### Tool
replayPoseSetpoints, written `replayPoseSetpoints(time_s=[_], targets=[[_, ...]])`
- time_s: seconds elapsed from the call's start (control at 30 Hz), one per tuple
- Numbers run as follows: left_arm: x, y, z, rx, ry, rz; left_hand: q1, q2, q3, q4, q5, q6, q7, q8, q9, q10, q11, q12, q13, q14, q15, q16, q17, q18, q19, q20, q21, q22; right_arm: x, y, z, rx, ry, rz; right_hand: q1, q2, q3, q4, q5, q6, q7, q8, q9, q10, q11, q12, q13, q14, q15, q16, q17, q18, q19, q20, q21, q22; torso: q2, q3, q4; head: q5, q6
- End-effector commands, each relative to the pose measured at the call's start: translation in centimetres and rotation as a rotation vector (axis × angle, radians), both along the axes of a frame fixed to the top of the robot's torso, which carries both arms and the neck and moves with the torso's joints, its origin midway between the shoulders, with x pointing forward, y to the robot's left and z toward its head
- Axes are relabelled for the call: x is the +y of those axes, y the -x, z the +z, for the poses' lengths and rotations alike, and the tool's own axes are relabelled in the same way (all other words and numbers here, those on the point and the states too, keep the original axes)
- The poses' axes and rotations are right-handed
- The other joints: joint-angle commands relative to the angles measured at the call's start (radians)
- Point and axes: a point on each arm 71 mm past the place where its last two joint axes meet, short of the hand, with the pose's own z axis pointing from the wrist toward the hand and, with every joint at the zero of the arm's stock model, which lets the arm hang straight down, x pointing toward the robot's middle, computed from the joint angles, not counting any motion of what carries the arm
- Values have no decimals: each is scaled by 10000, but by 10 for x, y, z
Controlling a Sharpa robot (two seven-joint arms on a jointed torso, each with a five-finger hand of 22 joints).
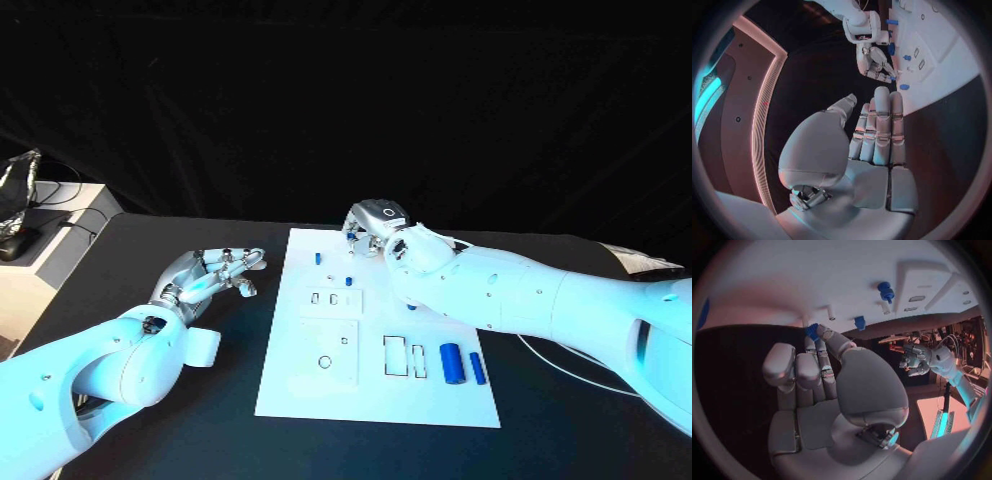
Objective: Assemble the parts on the task board
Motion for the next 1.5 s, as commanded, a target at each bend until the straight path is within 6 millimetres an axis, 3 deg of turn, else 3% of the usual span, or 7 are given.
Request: replayPoseSetpoints(time_s=[0.03,1.17,1.33,1.37,1.5], targets=[[-1,0,1,-53,44,-128,9,56,9,-40,-54,-55,10,-38,0,-47,-17,-14,6,-93,-7,34,-9,162,-63,1,41,-8,-6,1,-5,13,212,-214,311,418,24,-67,70,57,23,-14,16,551,-436,54,36,45,-37,-57,-1,176,625,8,-27,1175,16,-1,6,0,15],[5,-3,-1,7,-42,22,9,48,5,-54,-58,-87,21,-39,0,-92,-3,-14,5,-107,1,103,-72,176,-79,13,97,-51,-9,4,-6,2,-38,-173,260,380,39,-65,166,50,29,-19,10,545,-433,50,33,32,-36,-74,-23,178,624,8,-56,1172,61,-24,14,-8,25],[5,-3,-1,13,-42,18,9,48,5,-54,-58,-87,21,-39,0,-92,-3,-14,5,-107,1,103,-72,176,-79,13,97,-51,-10,2,-7,113,-111,-172,93,204,-162,73,219,-451,174,-38,-141,90,-289,41,-6,-58,60,-413,-406,268,544,72,-601,1040,56,-35,19,-26,29],[5,-3,-1,15,-43,18,9,48,5,-54,-58,-87,21,-39,0,-92,-3,-14,5,-107,1,103,-72,176,-79,13,97,-51,-11,1,-7,122,-129,-189,-64,45,-292,179,231,-729,235,-38,-224,-245,-189,40,-15,-106,126,-624,-664,329,507,124,-927,956,58,-38,30,-32,27],[5,-3,-1,22,-51,29,4,47,-3,-51,-59,-101,30,-40,-1,-107,4,-15,5,-111,5,112,-83,178,-84,17,104,-62,-13,0,-7,114,-163,-251,-122,-147,-253,330,216,-842,283,-34,-234,-901,-3,38,-31,-159,240,-1203,-1381,575,431,257,-2053,610,59,-35,40,-42,23]])
